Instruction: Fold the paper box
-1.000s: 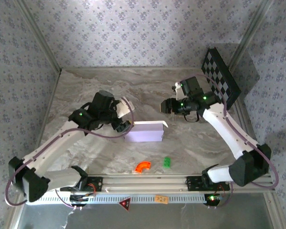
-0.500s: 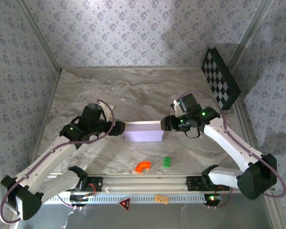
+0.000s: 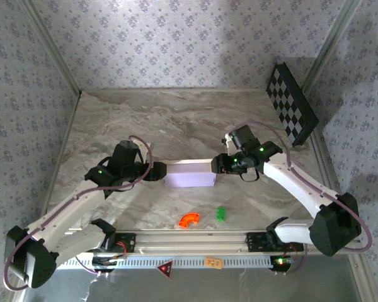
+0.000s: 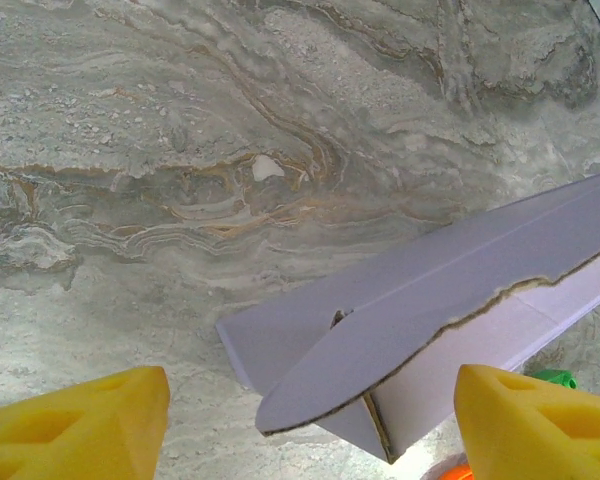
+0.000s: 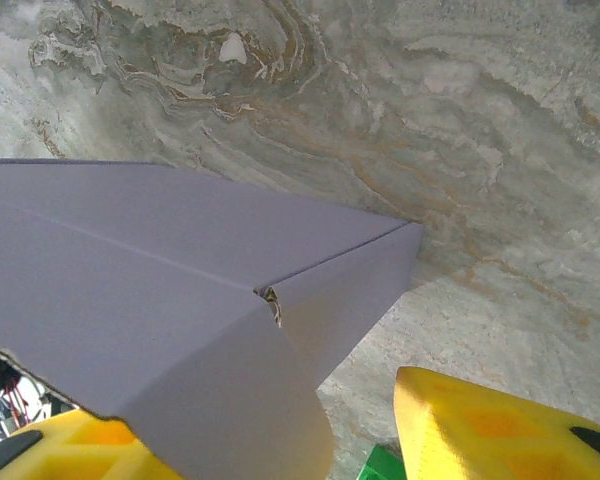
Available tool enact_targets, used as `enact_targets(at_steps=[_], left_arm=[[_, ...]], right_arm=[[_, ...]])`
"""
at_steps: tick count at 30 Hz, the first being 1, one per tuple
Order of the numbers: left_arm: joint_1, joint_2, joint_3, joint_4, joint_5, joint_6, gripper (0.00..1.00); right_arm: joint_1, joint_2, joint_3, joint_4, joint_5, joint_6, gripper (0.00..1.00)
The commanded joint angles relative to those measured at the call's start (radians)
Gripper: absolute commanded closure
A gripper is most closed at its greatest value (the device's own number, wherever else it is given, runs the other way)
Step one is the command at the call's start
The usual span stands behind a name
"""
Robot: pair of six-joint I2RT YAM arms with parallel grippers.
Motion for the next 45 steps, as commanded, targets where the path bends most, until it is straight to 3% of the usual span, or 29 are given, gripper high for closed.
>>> enact_targets(at_steps=[1, 5, 8, 16, 23, 31, 45], left_arm=[[0.005, -0.007, 0.015, 0.021, 0.024, -0.013, 0.25], [0.005, -0.022, 0.025, 0.016, 0.023, -0.007, 0.25], [0.004, -0.029, 0.044, 0.000, 0.020, 0.010, 0.25], [0.005, 0.005, 0.175, -0.122, -0.028, 0.169, 0.19], [0.005, 0.073, 0.255, -0.229, -0.018, 0.204, 0.24], [0.006, 0.096, 0.274, -0.281, -0.034, 0.232, 0.32], [0.005, 0.146, 0.292, -0.291, -0.002, 0.231, 0.56]], right_arm=[[0.002, 0.020, -0.022, -0.004, 0.016, -0.009, 0.54], [0.001, 0.026, -0.030, -0.003, 0.015, -0.007, 0.61], [0.004, 0.024, -0.026, -0.003, 0.007, -0.003, 0.61], [0.002, -0.008, 0.064, -0.061, 0.038, -0.027, 0.45], [0.003, -0.021, 0.138, -0.155, 0.087, -0.060, 0.45], [0.000, 0.026, 0.194, -0.185, 0.093, -0.122, 0.54], [0.017, 0.051, 0.248, -0.202, 0.079, -0.134, 0.71]])
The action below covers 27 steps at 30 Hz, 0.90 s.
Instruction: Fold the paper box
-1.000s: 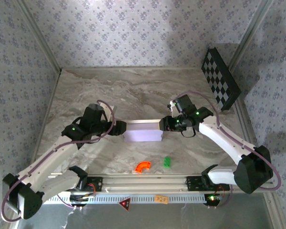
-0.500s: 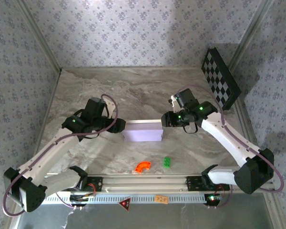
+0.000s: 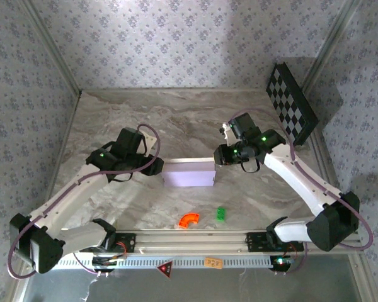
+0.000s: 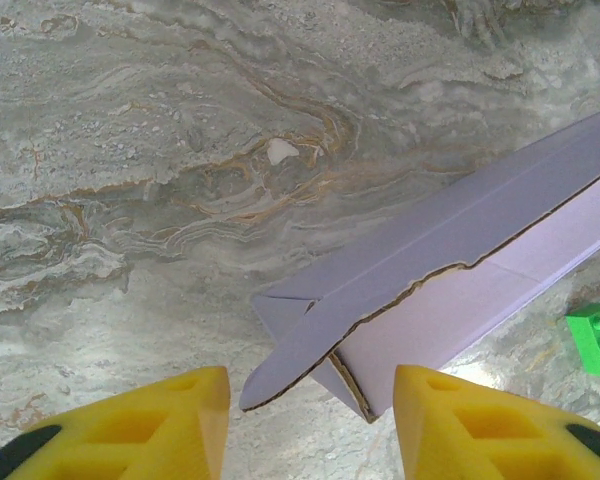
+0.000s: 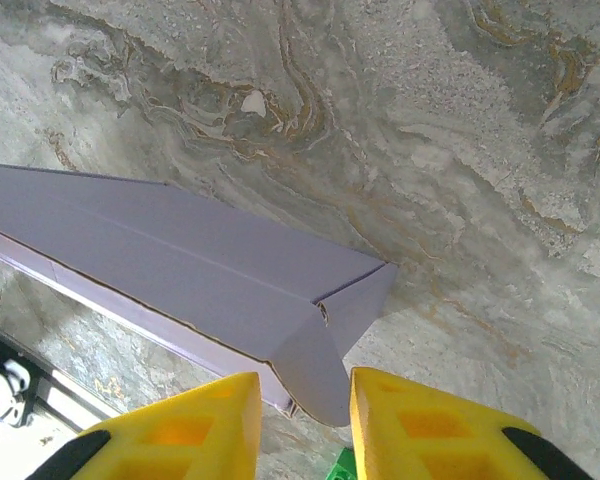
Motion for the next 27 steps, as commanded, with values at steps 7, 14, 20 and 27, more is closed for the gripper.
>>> enact_targets(at_steps=[7, 14, 20, 27], left_arm=[[0.005, 0.003, 0.044, -0.022, 0.021, 0.008, 0.59], [0.005, 0.004, 0.041, -0.019, 0.019, 0.002, 0.62], [0.005, 0.009, 0.038, -0.013, 0.035, 0.003, 0.69], [0.005, 0.015, 0.036, -0.008, 0.045, 0.002, 0.73]], right_arm=[[0.013, 0.011, 0.027, -0.044, 0.023, -0.009, 0.72], [0.021, 0.013, 0.022, -0.036, 0.019, -0.010, 0.75], [0.029, 0.012, 0.022, -0.034, 0.013, -0.009, 0.75], [0.035, 0.021, 0.018, -0.030, 0.011, -0.008, 0.77]])
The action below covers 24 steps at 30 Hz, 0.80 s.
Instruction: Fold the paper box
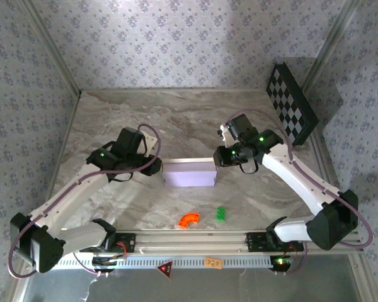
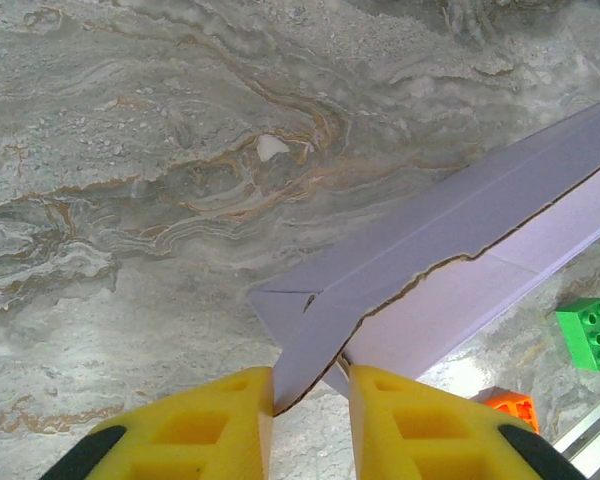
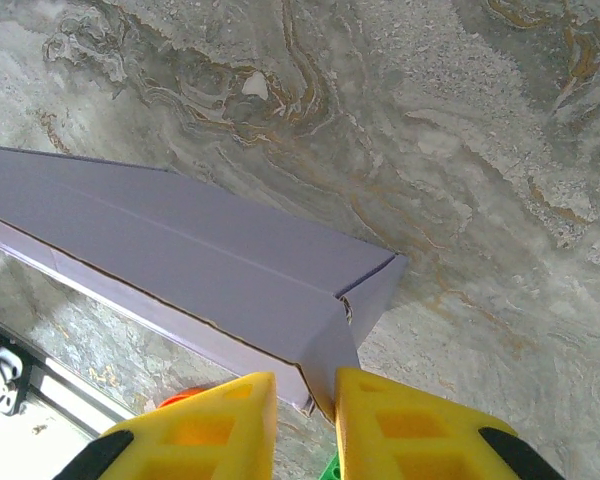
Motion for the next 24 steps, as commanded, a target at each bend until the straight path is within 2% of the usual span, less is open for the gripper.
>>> enact_targets(at_steps=[1, 12, 24], left_arm=[[0.003, 0.011, 0.035, -0.009, 0.023, 0.003, 0.73], [0.003, 0.019, 0.031, -0.008, 0.009, -0.001, 0.63], [0.004, 0.019, 0.033, -0.006, 0.037, -0.008, 0.77]], right_arm=[[0.010, 0.009, 0.014, -0.017, 0.000, -0.008, 0.77], [0.020, 0.003, 0.014, -0.029, 0.017, -0.006, 0.77], [0.031, 0.004, 0.018, -0.031, 0.025, 0.005, 0.85]])
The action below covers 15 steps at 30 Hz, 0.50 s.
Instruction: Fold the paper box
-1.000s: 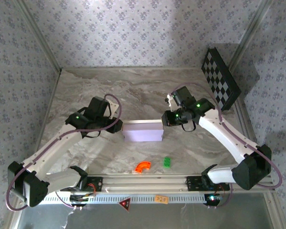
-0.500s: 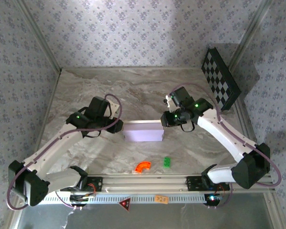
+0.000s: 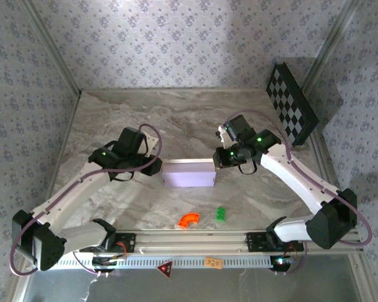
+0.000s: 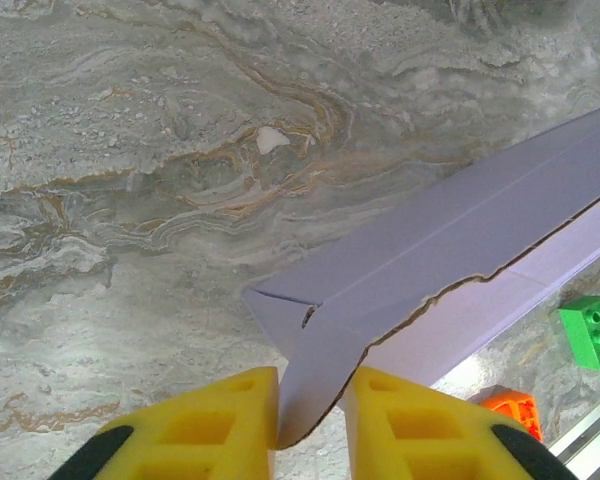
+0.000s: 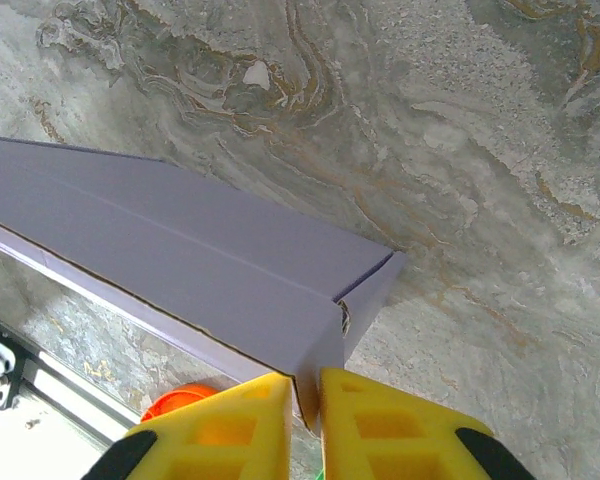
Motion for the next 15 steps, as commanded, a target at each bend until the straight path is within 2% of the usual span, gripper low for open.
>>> enact_targets(at_steps=[1, 4, 15], left_arm=[[0.004, -0.003, 0.035, -0.006, 0.035, -0.006, 0.78], [0.005, 0.001, 0.038, -0.001, 0.050, -0.014, 0.84], [0.003, -0.004, 0.040, 0.031, 0.077, -0.077, 0.87]], right_arm=[[0.011, -0.004, 0.020, -0.029, 0.014, 0.005, 0.86], [0.016, -0.003, 0.023, -0.028, 0.019, 0.013, 0.88], [0.044, 0.003, 0.046, -0.027, 0.042, 0.055, 0.95]])
